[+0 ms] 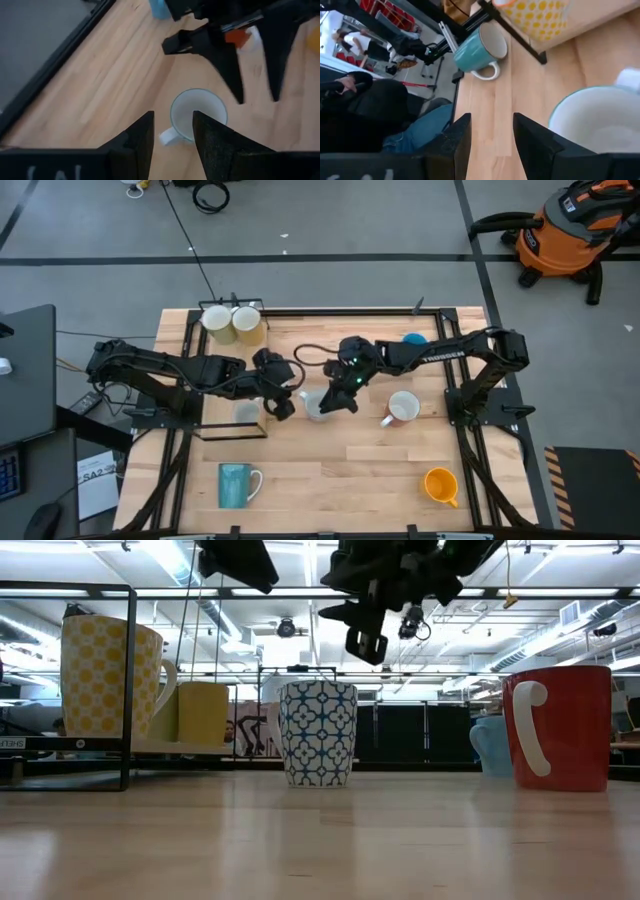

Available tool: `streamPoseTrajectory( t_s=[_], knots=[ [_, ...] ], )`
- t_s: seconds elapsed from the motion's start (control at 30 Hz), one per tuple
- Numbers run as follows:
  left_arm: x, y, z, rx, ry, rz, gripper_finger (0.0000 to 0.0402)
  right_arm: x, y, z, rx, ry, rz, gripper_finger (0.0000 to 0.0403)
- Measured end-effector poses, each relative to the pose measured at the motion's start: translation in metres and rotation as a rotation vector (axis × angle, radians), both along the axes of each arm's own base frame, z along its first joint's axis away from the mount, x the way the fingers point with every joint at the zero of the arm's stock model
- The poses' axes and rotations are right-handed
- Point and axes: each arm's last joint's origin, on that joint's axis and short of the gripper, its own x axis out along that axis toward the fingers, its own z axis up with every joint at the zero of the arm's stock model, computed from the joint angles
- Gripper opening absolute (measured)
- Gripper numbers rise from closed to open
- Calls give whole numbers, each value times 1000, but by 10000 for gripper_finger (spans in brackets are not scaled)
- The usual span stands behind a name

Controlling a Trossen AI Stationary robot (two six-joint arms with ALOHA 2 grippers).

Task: Place coffee mugs
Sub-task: Put the blue patterned mug on the shelf

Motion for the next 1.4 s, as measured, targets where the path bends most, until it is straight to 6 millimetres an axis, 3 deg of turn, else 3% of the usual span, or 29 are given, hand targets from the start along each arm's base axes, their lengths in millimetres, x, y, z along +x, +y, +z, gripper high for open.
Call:
streamPoseTrajectory(
  t_s=[0.5,0.73,1.2,1.4],
  knots=[
    [2,0,2,-324,-185,285,141,-15,-80,0,-152,-99,-120,151],
    [8,-1,9,-406,-297,314,141,-26,-109,1,-160,-143,-114,151],
    [18,-3,23,-519,-493,309,141,-45,-144,-1,-206,-154,-165,151],
    [34,-9,10,-647,-483,305,141,-47,-147,-2,-219,-151,-167,151]
  ],
)
